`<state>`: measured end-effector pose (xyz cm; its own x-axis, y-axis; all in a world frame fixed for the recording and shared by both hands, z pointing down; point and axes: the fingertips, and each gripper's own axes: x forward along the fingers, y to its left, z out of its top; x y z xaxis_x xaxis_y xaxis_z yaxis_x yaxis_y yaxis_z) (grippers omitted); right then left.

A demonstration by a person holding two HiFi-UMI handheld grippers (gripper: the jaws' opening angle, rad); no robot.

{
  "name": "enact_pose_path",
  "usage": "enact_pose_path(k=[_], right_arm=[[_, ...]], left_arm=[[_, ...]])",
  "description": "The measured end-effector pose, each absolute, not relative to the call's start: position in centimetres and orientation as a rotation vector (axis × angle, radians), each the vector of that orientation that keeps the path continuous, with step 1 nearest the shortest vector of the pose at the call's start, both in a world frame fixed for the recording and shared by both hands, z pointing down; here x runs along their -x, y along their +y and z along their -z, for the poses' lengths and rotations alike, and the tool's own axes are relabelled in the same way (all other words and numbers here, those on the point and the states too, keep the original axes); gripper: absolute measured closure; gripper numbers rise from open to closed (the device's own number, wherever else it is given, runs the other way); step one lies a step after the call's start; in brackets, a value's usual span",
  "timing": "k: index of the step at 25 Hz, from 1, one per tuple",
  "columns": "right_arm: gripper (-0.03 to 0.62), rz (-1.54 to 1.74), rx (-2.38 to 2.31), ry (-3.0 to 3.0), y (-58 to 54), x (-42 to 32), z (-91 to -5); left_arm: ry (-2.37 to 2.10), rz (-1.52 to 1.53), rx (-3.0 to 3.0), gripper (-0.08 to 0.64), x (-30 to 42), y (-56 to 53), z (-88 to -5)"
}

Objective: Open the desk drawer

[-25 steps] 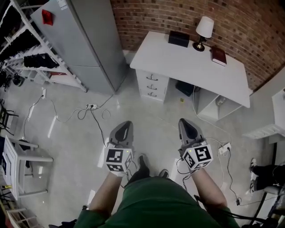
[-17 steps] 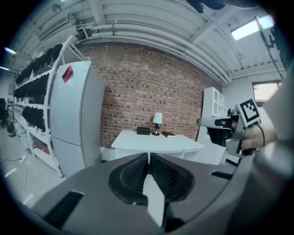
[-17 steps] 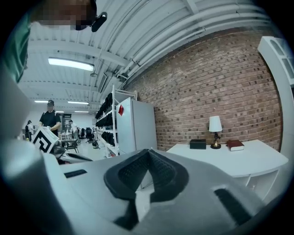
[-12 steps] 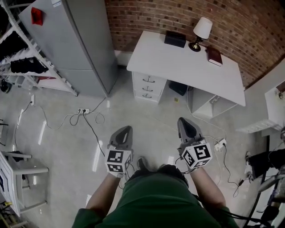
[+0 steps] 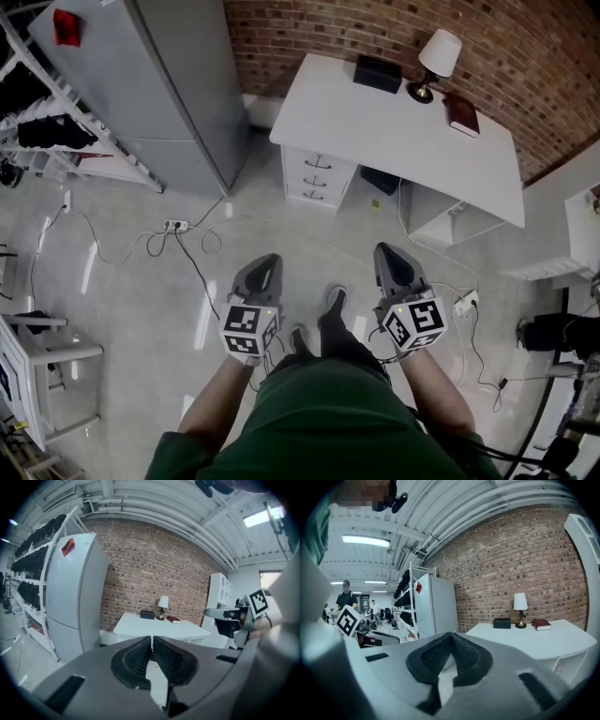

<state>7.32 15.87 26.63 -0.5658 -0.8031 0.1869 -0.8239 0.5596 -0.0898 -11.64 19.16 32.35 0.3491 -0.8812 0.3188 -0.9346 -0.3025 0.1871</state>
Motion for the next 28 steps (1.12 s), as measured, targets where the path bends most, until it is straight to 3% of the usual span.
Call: enact_pose_path(k=[28], right_arm=[[0.592,-0.422,-1.178,-2.768,-4.6,-10.1,-31.1]], left_arm=[[-1.743,-0.273,-2.019,0.548,9.7,0.1,-36.9]])
